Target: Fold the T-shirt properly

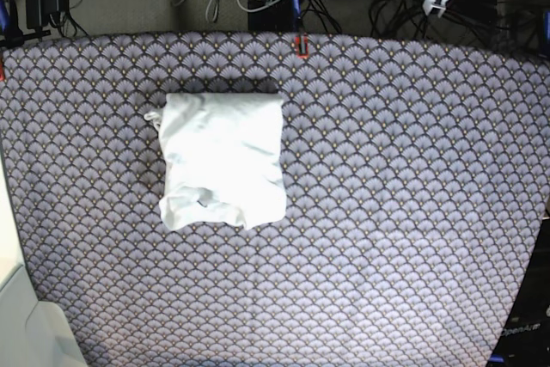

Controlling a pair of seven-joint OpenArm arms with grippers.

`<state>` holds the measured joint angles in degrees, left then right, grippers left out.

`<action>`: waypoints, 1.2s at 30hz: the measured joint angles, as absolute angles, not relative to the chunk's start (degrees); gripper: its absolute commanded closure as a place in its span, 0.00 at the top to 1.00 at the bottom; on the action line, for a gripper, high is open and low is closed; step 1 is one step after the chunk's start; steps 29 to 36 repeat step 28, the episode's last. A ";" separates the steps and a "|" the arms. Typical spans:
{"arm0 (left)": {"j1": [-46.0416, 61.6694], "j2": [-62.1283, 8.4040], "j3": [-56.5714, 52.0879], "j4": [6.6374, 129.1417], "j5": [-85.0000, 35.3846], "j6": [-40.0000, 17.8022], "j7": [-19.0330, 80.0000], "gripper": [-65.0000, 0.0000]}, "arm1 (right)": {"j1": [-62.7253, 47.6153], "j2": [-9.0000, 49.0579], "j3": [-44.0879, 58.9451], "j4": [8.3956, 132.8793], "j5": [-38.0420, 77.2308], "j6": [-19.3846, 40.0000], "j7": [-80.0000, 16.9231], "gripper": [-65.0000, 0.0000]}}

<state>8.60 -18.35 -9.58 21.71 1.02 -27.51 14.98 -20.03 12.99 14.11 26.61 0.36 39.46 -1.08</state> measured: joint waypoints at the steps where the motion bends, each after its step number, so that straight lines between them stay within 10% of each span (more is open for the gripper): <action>1: 7.66 -18.15 -9.58 19.33 0.71 -27.53 13.10 0.01 | -18.65 12.99 12.34 23.18 0.49 39.40 1.91 0.00; 19: 3.25 -8.34 -13.76 9.63 0.16 -0.16 4.10 0.01 | -10.37 8.51 -0.14 6.94 0.40 7.44 20.95 0.00; 36: 2.52 -6.79 -20.36 5.96 0.36 -0.05 3.77 0.01 | -7.44 8.40 -7.60 6.79 0.43 1.61 19.44 0.00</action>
